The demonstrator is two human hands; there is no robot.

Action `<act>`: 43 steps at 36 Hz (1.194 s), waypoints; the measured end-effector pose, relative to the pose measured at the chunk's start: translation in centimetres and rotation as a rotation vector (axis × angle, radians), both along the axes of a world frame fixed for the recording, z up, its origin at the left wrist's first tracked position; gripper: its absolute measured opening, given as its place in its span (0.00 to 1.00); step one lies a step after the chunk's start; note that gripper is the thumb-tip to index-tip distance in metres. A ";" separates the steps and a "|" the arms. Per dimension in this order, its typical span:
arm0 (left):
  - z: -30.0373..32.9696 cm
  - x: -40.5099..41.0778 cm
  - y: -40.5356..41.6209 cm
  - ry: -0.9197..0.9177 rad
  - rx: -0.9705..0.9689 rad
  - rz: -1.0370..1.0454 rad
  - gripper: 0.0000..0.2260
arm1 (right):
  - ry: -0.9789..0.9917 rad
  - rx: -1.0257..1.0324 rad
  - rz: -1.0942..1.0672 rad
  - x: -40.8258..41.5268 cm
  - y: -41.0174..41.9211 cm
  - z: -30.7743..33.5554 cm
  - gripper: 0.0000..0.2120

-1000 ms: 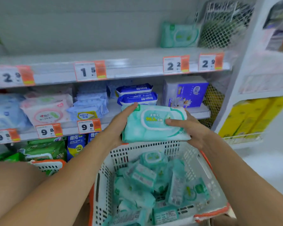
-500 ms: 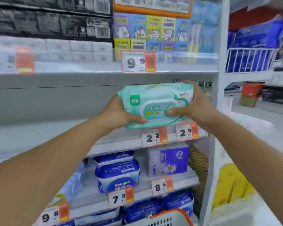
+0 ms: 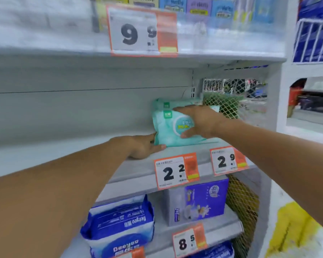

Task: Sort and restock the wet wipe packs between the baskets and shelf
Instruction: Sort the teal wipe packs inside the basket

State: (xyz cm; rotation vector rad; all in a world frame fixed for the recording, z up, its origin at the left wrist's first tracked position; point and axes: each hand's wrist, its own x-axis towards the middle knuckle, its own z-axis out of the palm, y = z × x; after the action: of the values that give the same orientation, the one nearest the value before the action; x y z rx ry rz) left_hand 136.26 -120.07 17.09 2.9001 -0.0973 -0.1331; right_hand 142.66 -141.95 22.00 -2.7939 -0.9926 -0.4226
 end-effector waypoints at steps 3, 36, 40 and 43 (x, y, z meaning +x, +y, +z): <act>0.5 0.4 -0.2 0.095 0.152 0.038 0.32 | -0.027 0.035 -0.001 2.0 -0.1 -0.4 0.47; -4.3 -17.9 -6.3 -0.810 -0.458 -0.135 0.09 | -0.359 1.050 0.049 -19.7 -1.7 -14.0 0.12; -20.2 -25.0 -7.1 -0.212 -0.405 -0.012 0.15 | 0.180 0.819 -0.156 -24.4 -2.1 -28.2 0.11; -29.8 -30.6 -5.2 0.312 -0.177 0.096 0.30 | 0.605 0.091 -0.237 -27.5 -5.0 -36.2 0.22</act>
State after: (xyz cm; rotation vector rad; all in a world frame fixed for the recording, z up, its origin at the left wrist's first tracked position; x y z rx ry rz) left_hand 105.63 -125.25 -12.75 2.6644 0.0799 -0.5274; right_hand 115.12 -146.97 -14.19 -2.6878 -0.4951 0.3370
